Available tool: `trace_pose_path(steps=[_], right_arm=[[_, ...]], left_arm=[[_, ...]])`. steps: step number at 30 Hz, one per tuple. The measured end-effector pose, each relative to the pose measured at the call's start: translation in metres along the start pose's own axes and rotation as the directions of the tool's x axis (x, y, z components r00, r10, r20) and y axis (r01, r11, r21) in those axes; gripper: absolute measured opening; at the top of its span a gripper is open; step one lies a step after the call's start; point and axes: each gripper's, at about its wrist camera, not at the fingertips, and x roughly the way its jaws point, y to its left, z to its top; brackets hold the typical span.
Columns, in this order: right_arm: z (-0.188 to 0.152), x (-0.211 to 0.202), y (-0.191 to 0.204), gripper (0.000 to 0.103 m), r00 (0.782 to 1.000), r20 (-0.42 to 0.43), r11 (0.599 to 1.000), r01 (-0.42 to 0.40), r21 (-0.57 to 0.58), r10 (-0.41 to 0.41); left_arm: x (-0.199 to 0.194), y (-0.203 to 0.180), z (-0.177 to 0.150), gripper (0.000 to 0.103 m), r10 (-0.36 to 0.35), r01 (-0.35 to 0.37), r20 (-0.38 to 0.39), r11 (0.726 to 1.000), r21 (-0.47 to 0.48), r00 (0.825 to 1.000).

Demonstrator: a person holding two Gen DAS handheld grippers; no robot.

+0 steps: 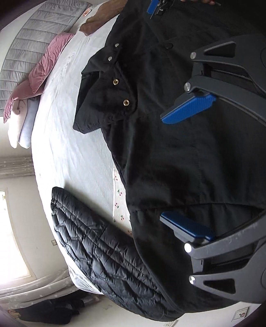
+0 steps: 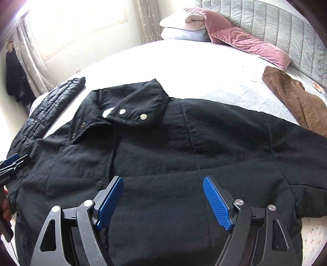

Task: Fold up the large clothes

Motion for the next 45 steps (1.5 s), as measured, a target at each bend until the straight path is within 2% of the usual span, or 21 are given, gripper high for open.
trace_pose_path(steps=[1, 2, 3, 4, 5, 6, 7, 10, 11, 14, 18, 24, 27, 31, 33, 37, 40, 43, 45], right_arm=[[0.0, 0.011, -0.009, 0.082, 1.0, -0.01, 1.0, 0.011, 0.013, -0.011], [0.001, 0.021, -0.019, 0.082, 1.0, -0.024, 0.999, 0.021, 0.029, -0.02], [-0.001, 0.029, -0.031, 0.082, 0.999, -0.039, 0.998, 0.034, 0.045, -0.032], [-0.004, 0.035, -0.044, 0.082, 0.998, -0.038, 0.998, 0.046, 0.046, -0.045], [-0.007, 0.034, -0.053, 0.082, 0.999, -0.008, 0.998, 0.054, 0.028, -0.054], [-0.01, 0.031, -0.061, 0.082, 0.997, 0.023, 0.998, 0.07, 0.005, -0.07], [-0.013, 0.029, -0.07, 0.082, 0.995, 0.036, 0.996, 0.088, -0.009, -0.088], [-0.017, 0.015, -0.09, 0.082, 0.995, 0.038, 0.995, 0.095, 0.005, -0.095], [-0.018, 0.006, -0.095, 0.082, 0.995, 0.038, 0.996, 0.093, 0.013, -0.093], [-0.023, -0.025, -0.112, 0.082, 0.996, 0.059, 0.997, 0.066, 0.051, -0.069], [-0.032, -0.063, -0.142, 0.082, 0.998, 0.051, 0.99, 0.04, 0.134, -0.047], [-0.048, -0.125, -0.197, 0.082, 0.996, 0.085, 0.962, 0.006, 0.273, -0.031], [-0.059, -0.153, -0.233, 0.082, 0.993, 0.109, 0.932, -0.01, 0.362, -0.032], [-0.076, -0.181, -0.286, 0.082, 0.988, 0.137, 0.88, -0.008, 0.474, -0.065], [-0.083, -0.19, -0.313, 0.082, 0.986, 0.142, 0.852, 0.002, 0.523, -0.09], [-0.097, -0.204, -0.365, 0.082, 0.971, 0.156, 0.79, 0.051, 0.611, -0.183], [-0.106, -0.214, -0.399, 0.082, 0.95, 0.167, 0.744, 0.09, 0.662, -0.263], [-0.114, -0.215, -0.428, 0.082, 0.933, 0.165, 0.702, 0.117, 0.702, -0.321], [-0.119, -0.207, -0.44, 0.081, 0.93, 0.143, 0.665, 0.129, 0.736, -0.339]], left_arm=[[0.016, 0.005, 0.0, 0.088, 0.069, -0.069, -0.016, 0.998, 0.008, 0.997], [0.033, 0.015, -0.003, 0.088, 0.174, -0.173, -0.035, 0.985, 0.024, 0.984], [0.046, 0.033, -0.008, 0.089, 0.264, -0.263, -0.056, 0.964, 0.026, 0.963], [0.062, 0.052, -0.012, 0.09, 0.316, -0.316, -0.083, 0.949, 0.013, 0.945], [0.065, 0.077, -0.017, 0.098, 0.249, -0.255, -0.093, 0.965, -0.058, 0.964], [0.066, 0.098, -0.019, 0.098, 0.164, -0.179, -0.1, 0.971, -0.16, 0.981], [0.064, 0.108, -0.02, 0.098, 0.14, -0.159, -0.106, 0.965, -0.207, 0.985], [0.052, 0.1, -0.018, 0.097, 0.231, -0.247, -0.12, 0.957, -0.151, 0.966], [0.044, 0.096, -0.018, 0.097, 0.233, -0.25, -0.125, 0.957, -0.144, 0.964], [0.007, 0.084, -0.022, 0.097, 0.159, -0.171, -0.09, 0.973, -0.153, 0.983], [-0.048, 0.064, -0.03, 0.097, 0.08, -0.085, -0.039, 0.983, -0.16, 0.996], [-0.11, 0.038, -0.052, 0.099, -0.065, 0.059, -0.022, 0.976, -0.211, 0.998], [-0.131, 0.022, -0.065, 0.099, -0.095, 0.089, -0.022, 0.975, -0.204, 0.995], [-0.16, -0.001, -0.083, 0.099, -0.04, 0.041, 0.011, 0.987, -0.155, 0.999], [-0.168, -0.01, -0.091, 0.099, -0.037, 0.039, 0.017, 0.989, -0.144, 0.999], [-0.169, -0.023, -0.109, 0.099, -0.085, 0.09, 0.037, 0.983, -0.163, 0.996], [-0.162, -0.036, -0.112, 0.099, -0.136, 0.136, 0.01, 0.983, -0.127, 0.991], [-0.162, -0.037, -0.114, 0.099, -0.167, 0.173, 0.045, 0.97, -0.172, 0.985], [-0.159, -0.039, -0.114, 0.099, -0.18, 0.185, 0.042, 0.965, -0.185, 0.983]])
